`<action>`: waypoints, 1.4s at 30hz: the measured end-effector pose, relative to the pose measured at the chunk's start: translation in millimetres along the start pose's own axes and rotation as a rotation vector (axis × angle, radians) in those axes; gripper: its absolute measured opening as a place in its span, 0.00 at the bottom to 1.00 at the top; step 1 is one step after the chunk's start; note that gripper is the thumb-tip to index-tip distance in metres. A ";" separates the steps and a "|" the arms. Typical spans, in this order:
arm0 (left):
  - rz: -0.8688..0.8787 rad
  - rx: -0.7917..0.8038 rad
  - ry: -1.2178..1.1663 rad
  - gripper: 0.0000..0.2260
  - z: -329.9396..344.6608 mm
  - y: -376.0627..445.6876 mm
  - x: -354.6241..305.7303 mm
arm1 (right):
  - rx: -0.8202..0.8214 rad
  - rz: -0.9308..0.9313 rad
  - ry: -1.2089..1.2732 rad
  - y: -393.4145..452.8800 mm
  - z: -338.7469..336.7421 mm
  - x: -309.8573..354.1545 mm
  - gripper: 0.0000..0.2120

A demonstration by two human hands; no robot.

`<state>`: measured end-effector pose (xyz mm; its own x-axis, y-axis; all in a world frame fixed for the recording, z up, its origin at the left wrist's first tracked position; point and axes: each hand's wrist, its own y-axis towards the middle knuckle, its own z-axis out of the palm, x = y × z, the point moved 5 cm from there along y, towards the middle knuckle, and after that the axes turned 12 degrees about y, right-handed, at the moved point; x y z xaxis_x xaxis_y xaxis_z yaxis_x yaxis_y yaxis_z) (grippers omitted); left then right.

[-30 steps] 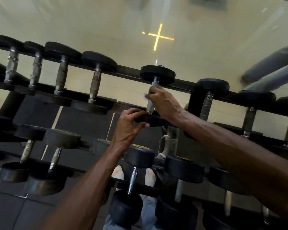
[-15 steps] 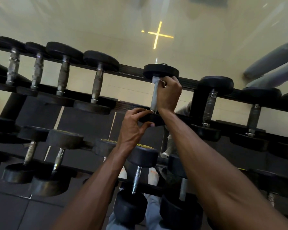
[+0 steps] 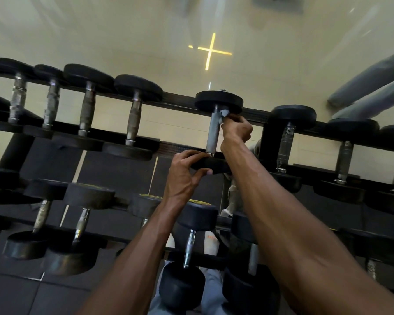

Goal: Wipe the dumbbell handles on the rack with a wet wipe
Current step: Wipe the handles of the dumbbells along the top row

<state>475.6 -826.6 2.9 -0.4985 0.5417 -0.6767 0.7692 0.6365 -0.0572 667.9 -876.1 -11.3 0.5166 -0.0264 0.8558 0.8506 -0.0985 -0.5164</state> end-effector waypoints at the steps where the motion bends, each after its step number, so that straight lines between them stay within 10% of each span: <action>1: 0.002 -0.002 0.001 0.21 0.4 0.0 0.5 | 0.041 -0.057 -0.049 -1.7 -2.2 -0.2 0.05; 12: 0.021 -0.005 0.020 0.21 2.1 2.3 5.4 | 0.163 -0.371 -0.345 -6.0 -5.9 5.7 0.05; 26: 0.039 0.060 0.036 0.23 2.5 3.6 12.1 | 0.902 -0.800 -1.174 -55.0 -4.9 0.7 0.06; 42: 0.322 0.111 0.216 0.24 33.7 -4.8 -78.4 | 0.514 -0.331 -0.588 27.8 -161.5 68.0 0.08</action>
<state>524.5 -890.6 31.4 -0.2881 0.8142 -0.5041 0.9324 0.3584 0.0459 710.8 -1041.3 37.2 0.0786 0.4591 0.8849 0.8321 0.4586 -0.3119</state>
